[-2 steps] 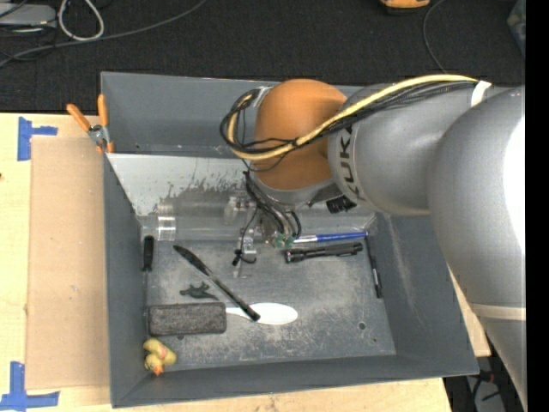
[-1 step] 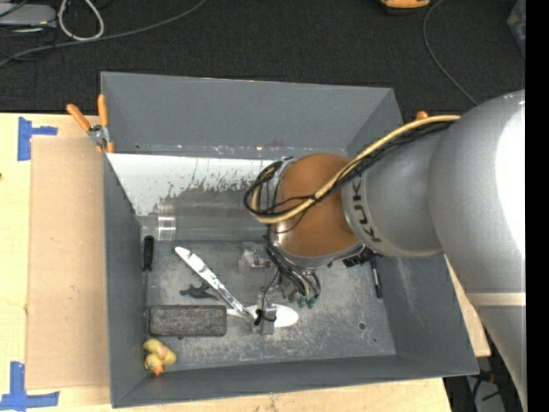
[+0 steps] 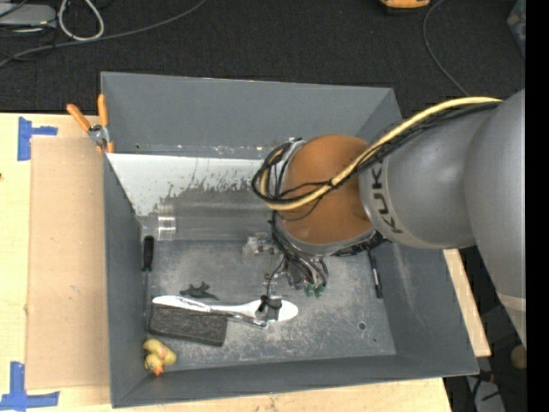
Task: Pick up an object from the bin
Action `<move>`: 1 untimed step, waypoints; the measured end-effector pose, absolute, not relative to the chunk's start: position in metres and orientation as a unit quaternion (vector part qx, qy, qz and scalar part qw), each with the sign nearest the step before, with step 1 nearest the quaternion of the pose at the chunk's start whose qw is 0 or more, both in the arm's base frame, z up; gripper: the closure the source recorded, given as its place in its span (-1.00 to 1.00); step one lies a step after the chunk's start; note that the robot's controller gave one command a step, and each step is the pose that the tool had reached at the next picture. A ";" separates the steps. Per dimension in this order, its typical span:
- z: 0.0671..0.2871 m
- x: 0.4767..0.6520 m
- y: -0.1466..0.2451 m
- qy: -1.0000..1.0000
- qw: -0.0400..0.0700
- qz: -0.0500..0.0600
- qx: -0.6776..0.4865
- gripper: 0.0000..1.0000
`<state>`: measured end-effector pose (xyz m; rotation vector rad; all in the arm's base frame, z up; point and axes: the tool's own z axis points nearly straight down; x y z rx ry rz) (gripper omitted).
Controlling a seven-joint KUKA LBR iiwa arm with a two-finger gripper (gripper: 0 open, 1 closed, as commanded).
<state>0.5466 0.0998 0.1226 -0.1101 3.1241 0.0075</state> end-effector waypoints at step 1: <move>0.102 0.513 0.093 0.996 -0.006 0.000 0.089 -1.00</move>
Offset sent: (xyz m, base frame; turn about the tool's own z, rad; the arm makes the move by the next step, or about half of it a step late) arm -0.0410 -0.0265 -0.0526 0.1134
